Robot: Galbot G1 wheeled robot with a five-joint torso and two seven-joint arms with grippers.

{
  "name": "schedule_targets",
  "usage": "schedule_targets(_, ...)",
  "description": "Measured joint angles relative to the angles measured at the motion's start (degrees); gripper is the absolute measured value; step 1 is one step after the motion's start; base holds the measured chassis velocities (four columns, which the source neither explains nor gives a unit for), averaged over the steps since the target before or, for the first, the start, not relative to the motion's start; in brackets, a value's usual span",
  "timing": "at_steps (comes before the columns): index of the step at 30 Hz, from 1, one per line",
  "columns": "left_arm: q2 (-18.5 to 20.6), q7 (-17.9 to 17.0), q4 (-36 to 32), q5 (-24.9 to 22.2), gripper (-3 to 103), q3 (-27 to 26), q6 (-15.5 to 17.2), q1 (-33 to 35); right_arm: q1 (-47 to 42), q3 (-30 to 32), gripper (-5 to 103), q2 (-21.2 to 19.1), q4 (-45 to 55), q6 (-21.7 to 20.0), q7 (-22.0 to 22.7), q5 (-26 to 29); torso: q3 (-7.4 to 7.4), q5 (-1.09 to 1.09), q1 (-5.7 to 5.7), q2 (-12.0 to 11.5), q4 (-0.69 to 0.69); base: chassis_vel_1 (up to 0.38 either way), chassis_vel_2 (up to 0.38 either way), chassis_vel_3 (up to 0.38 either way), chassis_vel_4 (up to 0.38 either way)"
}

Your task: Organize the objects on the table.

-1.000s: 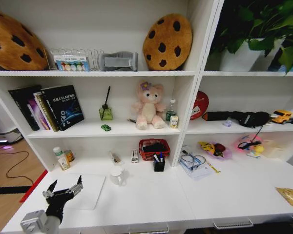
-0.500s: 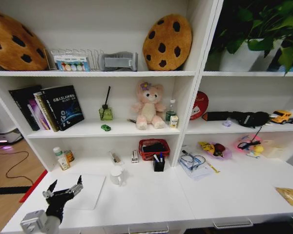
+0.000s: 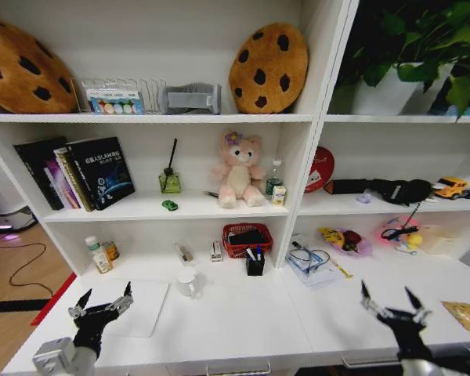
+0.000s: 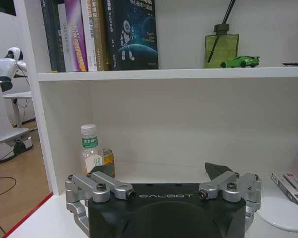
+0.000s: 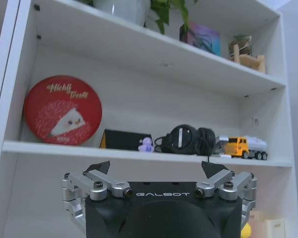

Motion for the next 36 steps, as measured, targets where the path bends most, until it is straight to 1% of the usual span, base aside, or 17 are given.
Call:
schedule_targets(2, 0.00, 0.00, 0.00, 0.00, 100, 0.00, 0.00, 0.00, 0.11, 0.00, 100, 0.05, 0.40, -0.17, 0.47, 0.41, 0.00, 0.00, 0.00, 0.00, -0.01, 0.000, 0.000, 0.000, 0.000)
schedule_targets(6, 0.00, 0.00, 0.00, 0.00, 100, 0.00, 0.00, 0.00, -0.46, -0.02, 100, 1.44, 0.07, 0.56, 0.55, 0.62, -0.06, 0.00, -0.07, -0.16, -0.02, 0.000, 0.000, 0.000, 0.000)
schedule_targets(8, 0.00, 0.00, 0.00, 0.00, 100, 0.00, 0.00, 0.00, -0.97, 0.03, 100, 2.32, -0.15, 1.10, 0.53, 0.66, -0.48, 0.00, -0.43, -0.95, -0.02, 0.000, 0.000, 0.000, 0.000)
schedule_targets(9, 0.00, 0.00, 0.00, 0.00, 100, 0.00, 0.00, 0.00, -0.97, 0.03, 100, 2.32, -0.15, 1.10, 0.53, 0.66, -0.48, 0.00, -0.43, -0.95, -0.02, 0.000, 0.000, 0.000, 0.000)
schedule_targets(11, 0.00, 0.00, 0.00, 0.00, 100, 0.00, 0.00, 0.00, -1.29, 0.03, 100, 2.79, -0.18, 1.40, 0.40, 0.80, -1.06, 0.00, -0.92, -2.00, -0.03, 0.000, 0.000, 0.000, 0.000)
schedule_targets(13, 0.00, -0.01, 0.00, 0.00, 100, 0.00, 0.00, 0.00, -1.30, 0.03, 100, 2.85, -0.20, 1.48, 0.36, 0.80, -1.19, 0.00, -1.05, -2.26, -0.03, 0.000, 0.000, 0.000, 0.000)
schedule_targets(14, 0.00, 0.00, 0.00, 0.00, 100, 0.00, 0.00, 0.00, -1.34, 0.00, 100, 2.96, -0.21, 1.65, 0.29, 0.80, -1.54, 0.00, -1.35, -2.92, -0.02, 0.000, 0.000, 0.000, 0.000)
schedule_targets(18, 0.00, 0.00, 0.00, 0.00, 100, 0.00, 0.00, 0.00, -1.37, -0.08, 100, 2.91, -0.31, 2.05, 0.17, 0.64, -1.95, -0.01, -1.67, -3.63, -0.01, 0.000, 0.000, 0.000, 0.000)
schedule_targets(21, 0.00, 0.00, 0.00, 0.00, 100, 0.00, 0.00, 0.00, -1.41, -0.07, 100, 2.86, -0.54, 2.18, 0.02, 0.53, -1.96, -0.01, -1.68, -3.65, -0.02, 0.000, 0.000, 0.000, 0.000)
schedule_targets(24, 0.00, 0.00, 0.00, 0.00, 100, 0.00, 0.00, 0.00, -1.46, -0.07, 100, 2.91, -1.18, 2.53, -0.36, 0.31, -1.67, -0.01, -1.44, -3.09, -0.02, 0.000, 0.000, 0.000, 0.000)
schedule_targets(27, 0.00, 0.00, 0.00, 0.00, 100, 0.00, 0.00, 0.00, -1.54, -0.42, 100, 3.20, -1.55, 2.78, -0.86, -0.38, -0.93, -0.01, -0.83, -1.75, -0.02, 0.000, 0.000, 0.000, 0.000)
schedule_targets(28, 0.00, 0.00, 0.00, 0.00, 100, 0.00, 0.00, 0.00, -1.54, -0.42, 100, 3.20, -1.55, 2.78, -0.86, -0.38, -0.93, -0.01, -0.83, -1.75, -0.02, 0.000, 0.000, 0.000, 0.000)
schedule_targets(30, 0.00, 0.00, 0.00, 0.00, 100, 0.00, 0.00, 0.00, -1.40, -0.83, 100, 3.22, -1.76, 2.90, -1.11, -0.80, -0.28, -0.01, -0.28, -0.57, -0.02, 0.000, 0.000, 0.000, 0.000)
schedule_targets(31, 0.00, 0.00, 0.00, 0.00, 100, 0.00, 0.00, 0.00, -1.40, -0.83, 100, 3.22, -1.76, 2.90, -1.11, -0.80, -0.28, -0.01, -0.28, -0.57, -0.02, 0.000, 0.000, 0.000, 0.000)
schedule_targets(32, 0.00, 0.00, 0.00, 0.00, 100, 0.00, 0.00, 0.00, -1.33, -1.08, 100, 3.17, -1.80, 3.00, -1.13, -0.84, 0.12, 0.00, 0.06, 0.17, -0.02, 0.000, 0.000, 0.000, 0.000)
schedule_targets(36, 0.00, 0.00, 0.00, 0.00, 100, 0.00, 0.00, 0.00, -1.31, -1.30, 100, 2.99, -1.80, 3.38, -1.13, -0.76, 0.61, -0.01, 0.48, 1.08, -0.03, 0.000, 0.000, 0.000, 0.000)
